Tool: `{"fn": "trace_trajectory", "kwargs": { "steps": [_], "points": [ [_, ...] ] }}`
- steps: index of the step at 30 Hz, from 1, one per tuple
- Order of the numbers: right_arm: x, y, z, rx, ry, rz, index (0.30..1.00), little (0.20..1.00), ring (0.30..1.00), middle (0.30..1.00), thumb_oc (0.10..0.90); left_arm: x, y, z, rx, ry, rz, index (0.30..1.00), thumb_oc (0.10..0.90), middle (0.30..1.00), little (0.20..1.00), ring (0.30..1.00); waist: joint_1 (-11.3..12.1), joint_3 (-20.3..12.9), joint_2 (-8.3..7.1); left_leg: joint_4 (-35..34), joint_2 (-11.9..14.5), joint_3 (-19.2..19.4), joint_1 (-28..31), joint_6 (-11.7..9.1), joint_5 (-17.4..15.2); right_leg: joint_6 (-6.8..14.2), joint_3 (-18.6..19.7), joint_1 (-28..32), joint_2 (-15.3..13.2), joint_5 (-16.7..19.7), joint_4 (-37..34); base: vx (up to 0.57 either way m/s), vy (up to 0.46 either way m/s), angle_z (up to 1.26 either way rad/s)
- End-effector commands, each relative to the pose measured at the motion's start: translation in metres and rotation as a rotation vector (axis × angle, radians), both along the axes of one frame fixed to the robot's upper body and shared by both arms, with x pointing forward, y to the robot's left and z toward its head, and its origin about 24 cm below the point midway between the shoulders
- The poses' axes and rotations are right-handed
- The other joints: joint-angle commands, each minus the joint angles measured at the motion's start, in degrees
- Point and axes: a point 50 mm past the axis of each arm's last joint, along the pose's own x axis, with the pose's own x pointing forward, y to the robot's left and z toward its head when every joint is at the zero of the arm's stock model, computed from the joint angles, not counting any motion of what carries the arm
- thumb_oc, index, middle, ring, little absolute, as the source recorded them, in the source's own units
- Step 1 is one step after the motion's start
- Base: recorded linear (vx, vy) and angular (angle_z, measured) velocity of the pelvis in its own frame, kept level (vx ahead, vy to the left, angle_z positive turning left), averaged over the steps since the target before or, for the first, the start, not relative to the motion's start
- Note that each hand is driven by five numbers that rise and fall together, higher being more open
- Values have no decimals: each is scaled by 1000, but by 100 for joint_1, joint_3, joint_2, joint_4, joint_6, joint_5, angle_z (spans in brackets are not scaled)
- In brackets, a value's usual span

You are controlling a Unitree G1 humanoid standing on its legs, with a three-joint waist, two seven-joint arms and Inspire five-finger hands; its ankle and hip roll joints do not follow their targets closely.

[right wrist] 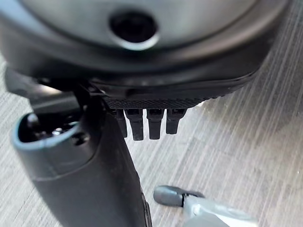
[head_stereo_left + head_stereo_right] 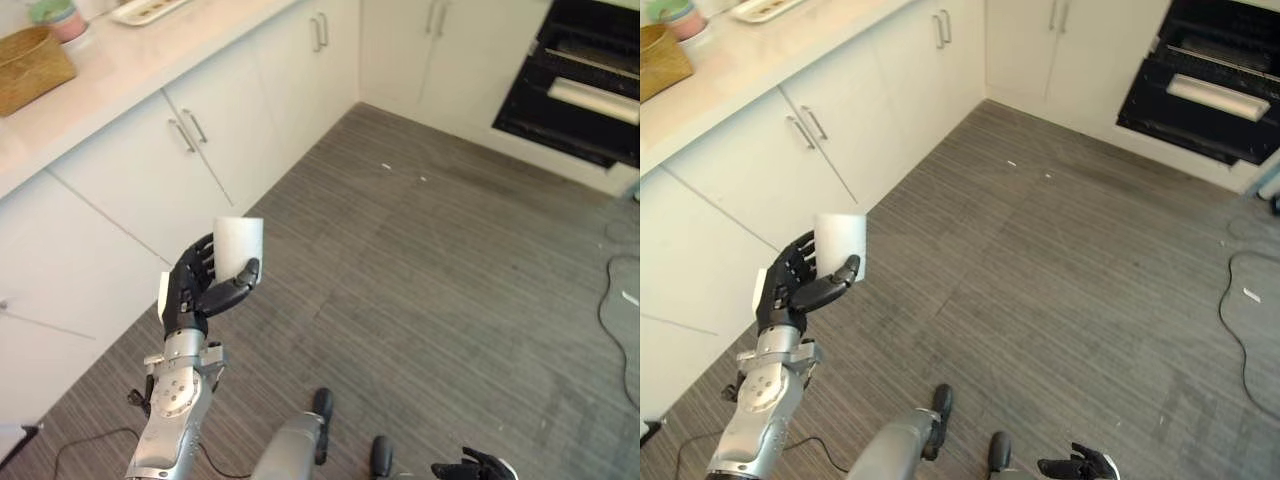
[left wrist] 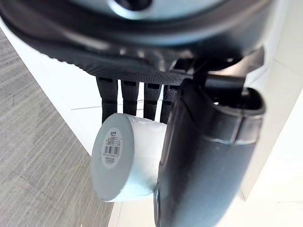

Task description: Place the dishes in the dishwasher.

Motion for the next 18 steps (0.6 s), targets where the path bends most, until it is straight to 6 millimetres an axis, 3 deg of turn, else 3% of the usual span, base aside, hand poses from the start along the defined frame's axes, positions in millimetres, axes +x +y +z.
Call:
{"fn": "trace_trajectory", "kwargs": {
  "steps": [1,4,7,8,9,10,12,14,15,16,18],
  "points": [
    [-24,-10,-3,-64,82,34,900,900,900,900,800,-2,-6,54,125,-272,-69,300,400,300,300,300,23,-814,-106,-904,-2,65,-83,289,6,720,366,240,12,-779,149,490,-30,112],
    [-28,-9,-5,-91,131,122,900,900,900,900,800,-7,-3,47,124,-236,-59,300,400,300,300,300,216,-998,-225,-1273,41,-129,24,283,291,827,616,519,-79,-956,113,365,54,-3],
    [-34,-6,-7,-96,159,135,900,900,900,900,800,-5,-9,45,99,-233,-76,300,400,300,300,300,185,-1144,-306,-1320,48,-69,134,289,496,967,597,571,-234,-953,113,388,145,-84],
    [-38,-7,-8,-91,174,110,900,900,900,900,800,-2,-11,44,95,-227,-84,300,400,300,300,300,133,-1260,-377,-1300,-41,-30,293,411,366,1175,606,560,-555,-859,247,255,141,-27],
    [-38,-6,-8,-90,174,110,900,900,900,900,800,-2,-11,44,95,-227,-84,300,400,300,300,300,149,-1257,-392,-1299,-53,-11,302,419,356,1185,618,556,-576,-873,261,375,206,-15],
    [-40,-5,-8,-87,182,100,900,900,900,900,800,-2,-11,47,106,-235,-90,300,400,300,300,300,137,-1280,-462,-1281,-150,-36,469,489,233,1309,704,497,-855,-770,572,200,119,-24],
    [-44,-4,-9,-77,185,94,900,900,900,900,800,2,-15,51,120,-244,-112,300,400,300,300,300,101,-1263,-490,-1310,-292,-16,673,589,125,1375,819,178,-1211,-212,1378,257,208,-45],
    [-35,-7,-7,-94,152,91,900,900,900,900,800,9,-25,59,159,-269,-166,300,400,300,300,300,-38,-1129,-352,-1361,-411,-194,899,732,30,1179,1165,-401,-1402,927,2610,208,269,-23],
    [-30,-7,-5,-97,131,85,900,900,900,900,800,12,-27,61,179,-270,-191,300,400,300,300,300,-152,-1020,-210,-1390,-355,-290,1035,774,-10,1028,1276,-697,-1309,1124,3150,227,236,12],
    [-21,-6,-3,-93,84,54,900,900,900,900,800,14,-29,62,189,-269,-210,300,400,300,300,300,-298,-906,-106,-1405,-275,-336,1120,782,-48,917,1452,-967,-1135,1203,3603,263,178,28],
    [-8,-1,0,-77,16,14,900,900,900,900,800,14,-31,58,211,-248,-230,300,400,300,300,300,-531,-798,11,-1456,-136,-377,1359,781,-225,850,1582,-1448,-765,754,4164,312,93,40]
  ]
}}
